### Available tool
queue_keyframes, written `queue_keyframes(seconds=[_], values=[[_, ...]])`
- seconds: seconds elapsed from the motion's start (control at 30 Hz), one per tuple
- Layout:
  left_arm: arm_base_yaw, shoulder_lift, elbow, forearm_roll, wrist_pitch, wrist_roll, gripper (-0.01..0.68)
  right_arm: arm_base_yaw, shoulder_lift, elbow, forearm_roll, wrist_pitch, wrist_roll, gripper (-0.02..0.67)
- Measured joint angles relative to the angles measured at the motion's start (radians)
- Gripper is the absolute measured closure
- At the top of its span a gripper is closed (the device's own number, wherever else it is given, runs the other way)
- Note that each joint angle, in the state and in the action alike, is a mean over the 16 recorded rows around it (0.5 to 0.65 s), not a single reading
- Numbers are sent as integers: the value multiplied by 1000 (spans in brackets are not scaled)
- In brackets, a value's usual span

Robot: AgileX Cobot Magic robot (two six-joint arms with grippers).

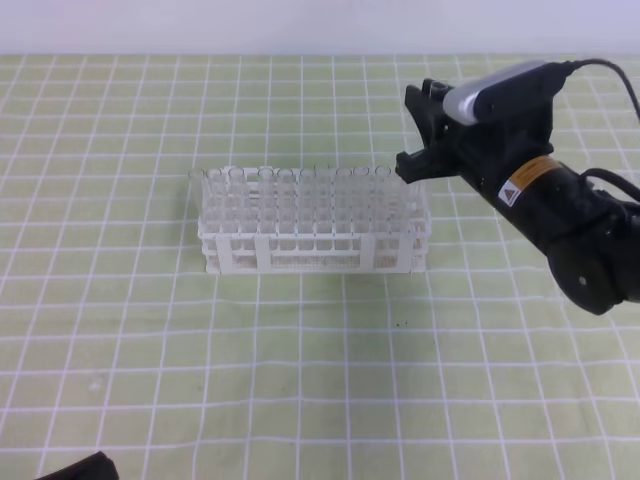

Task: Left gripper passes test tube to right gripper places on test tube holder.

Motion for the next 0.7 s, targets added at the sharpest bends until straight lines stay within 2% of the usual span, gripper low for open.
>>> queue_keyframes(seconds=[0.7], values=[[1,3,8,2,-7,-1,675,0,41,0,-43,-15,63,563]])
